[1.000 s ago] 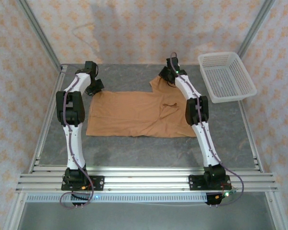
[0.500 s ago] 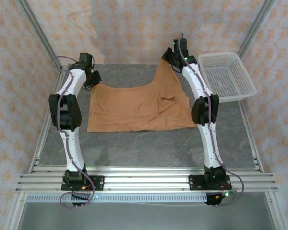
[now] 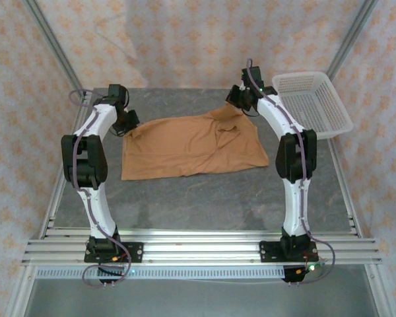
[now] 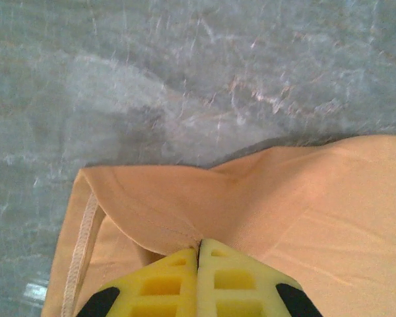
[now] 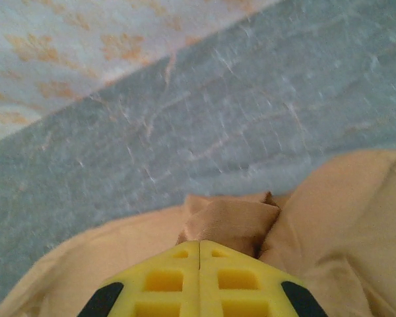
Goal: Fold the inside-out t-shirt
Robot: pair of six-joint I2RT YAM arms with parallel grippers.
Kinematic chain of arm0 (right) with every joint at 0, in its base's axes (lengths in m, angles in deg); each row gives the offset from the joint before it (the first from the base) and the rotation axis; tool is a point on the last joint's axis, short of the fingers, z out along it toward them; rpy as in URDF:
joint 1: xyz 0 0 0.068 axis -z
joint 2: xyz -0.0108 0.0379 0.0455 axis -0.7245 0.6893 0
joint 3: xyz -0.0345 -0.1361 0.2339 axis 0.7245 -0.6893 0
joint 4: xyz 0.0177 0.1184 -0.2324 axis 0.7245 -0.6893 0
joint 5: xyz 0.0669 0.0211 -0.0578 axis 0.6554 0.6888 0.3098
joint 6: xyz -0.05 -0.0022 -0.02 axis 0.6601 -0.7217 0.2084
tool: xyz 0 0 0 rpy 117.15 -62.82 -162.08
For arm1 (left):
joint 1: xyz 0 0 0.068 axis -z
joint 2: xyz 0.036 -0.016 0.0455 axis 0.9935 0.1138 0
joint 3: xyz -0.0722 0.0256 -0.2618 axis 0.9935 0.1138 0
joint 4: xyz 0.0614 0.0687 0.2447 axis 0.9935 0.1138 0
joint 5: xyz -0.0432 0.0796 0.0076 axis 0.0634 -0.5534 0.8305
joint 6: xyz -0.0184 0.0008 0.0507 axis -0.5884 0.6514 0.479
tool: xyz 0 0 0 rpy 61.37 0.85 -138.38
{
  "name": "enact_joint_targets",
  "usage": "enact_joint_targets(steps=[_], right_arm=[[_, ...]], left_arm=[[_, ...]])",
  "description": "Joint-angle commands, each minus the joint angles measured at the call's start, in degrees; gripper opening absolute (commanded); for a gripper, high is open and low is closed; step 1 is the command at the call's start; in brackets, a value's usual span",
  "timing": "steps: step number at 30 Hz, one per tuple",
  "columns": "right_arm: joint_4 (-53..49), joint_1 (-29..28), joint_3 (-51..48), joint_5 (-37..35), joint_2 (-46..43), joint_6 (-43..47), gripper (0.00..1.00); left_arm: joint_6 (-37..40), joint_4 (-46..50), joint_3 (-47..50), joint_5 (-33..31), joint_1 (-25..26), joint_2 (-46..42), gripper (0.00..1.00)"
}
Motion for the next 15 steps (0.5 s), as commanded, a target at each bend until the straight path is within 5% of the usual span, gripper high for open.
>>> enact_joint_targets(steps=[1,15], right_arm=[[2.29,0.22,-4.87,-0.15,-7.02,2.81,0.0],[12.09,6.2,-32.94,-1.92,-22.03,2.09,0.0]], left_arm=[[0.0,-1.33,1.8,-0.93,0.35,-5.01,0.0],[1.02,-2.09,11.07,-5.72,0.34,-10.29,0.0]])
